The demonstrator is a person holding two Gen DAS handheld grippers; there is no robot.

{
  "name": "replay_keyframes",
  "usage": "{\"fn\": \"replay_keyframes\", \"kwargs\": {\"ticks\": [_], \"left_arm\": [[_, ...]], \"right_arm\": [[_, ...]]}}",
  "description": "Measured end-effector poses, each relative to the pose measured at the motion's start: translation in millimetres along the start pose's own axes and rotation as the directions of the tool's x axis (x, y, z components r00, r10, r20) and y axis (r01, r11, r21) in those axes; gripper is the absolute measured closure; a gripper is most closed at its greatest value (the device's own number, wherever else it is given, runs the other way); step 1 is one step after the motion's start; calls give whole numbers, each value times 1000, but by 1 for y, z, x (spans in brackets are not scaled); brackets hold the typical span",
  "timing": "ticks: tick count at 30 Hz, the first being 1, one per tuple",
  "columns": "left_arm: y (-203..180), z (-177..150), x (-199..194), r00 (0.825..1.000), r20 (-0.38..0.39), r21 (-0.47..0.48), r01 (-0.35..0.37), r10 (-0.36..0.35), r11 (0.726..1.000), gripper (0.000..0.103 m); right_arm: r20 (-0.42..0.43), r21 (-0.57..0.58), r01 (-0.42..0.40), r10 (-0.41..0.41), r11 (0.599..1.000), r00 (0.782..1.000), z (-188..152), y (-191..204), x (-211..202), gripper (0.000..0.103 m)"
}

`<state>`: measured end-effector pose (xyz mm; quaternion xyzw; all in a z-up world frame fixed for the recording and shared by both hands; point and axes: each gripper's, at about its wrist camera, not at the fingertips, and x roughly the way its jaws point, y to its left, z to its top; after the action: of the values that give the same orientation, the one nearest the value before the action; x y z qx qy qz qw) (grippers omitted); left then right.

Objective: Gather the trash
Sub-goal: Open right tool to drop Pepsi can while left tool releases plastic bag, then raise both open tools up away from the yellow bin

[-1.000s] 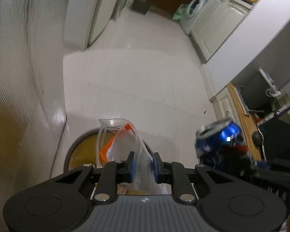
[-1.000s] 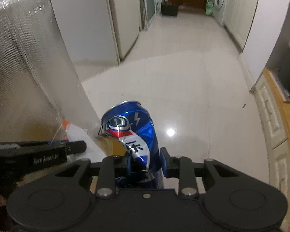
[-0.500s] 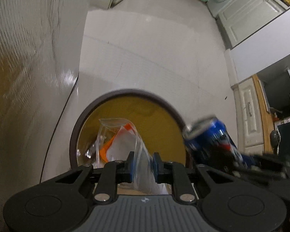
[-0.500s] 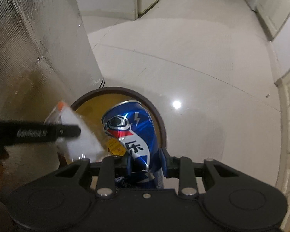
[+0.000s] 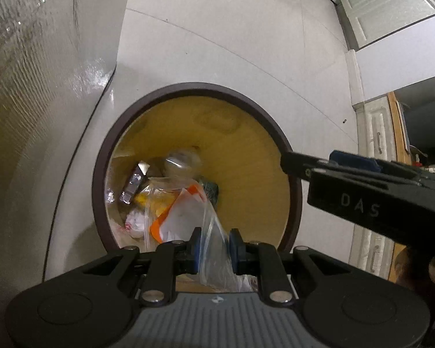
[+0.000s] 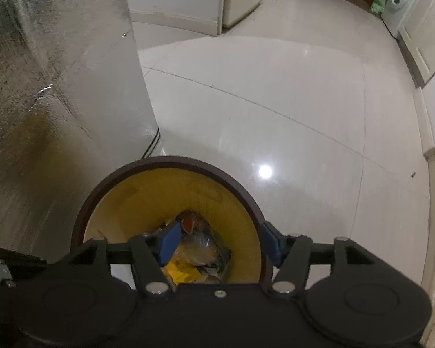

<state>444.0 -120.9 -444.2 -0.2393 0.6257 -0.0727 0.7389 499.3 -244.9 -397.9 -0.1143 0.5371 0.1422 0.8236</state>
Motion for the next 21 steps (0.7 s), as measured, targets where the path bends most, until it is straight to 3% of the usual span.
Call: {"fn": "replay_keyframes", "kwargs": {"ticks": [10,12,14,21], "left_arm": [[-7,-4,12,999,-47,12,-18,19,1000,83],[-4,-3,15,997,-65,-2,-30,30,1000,76],[-3,-2,16,994,-90,-4,-60,60,998,60],[-11,4,11,984,-121,54,-128,134,990,47]], "right_arm": [[-100,111,-84,95,990,990,-12,-28,2,36],[-115,117,-97,111,988,987,-19,-29,4,36],[-130,105,-103,117,989,985,-21,-29,5,36],[-157,91,-111,124,990,980,-24,-25,8,31]]}}
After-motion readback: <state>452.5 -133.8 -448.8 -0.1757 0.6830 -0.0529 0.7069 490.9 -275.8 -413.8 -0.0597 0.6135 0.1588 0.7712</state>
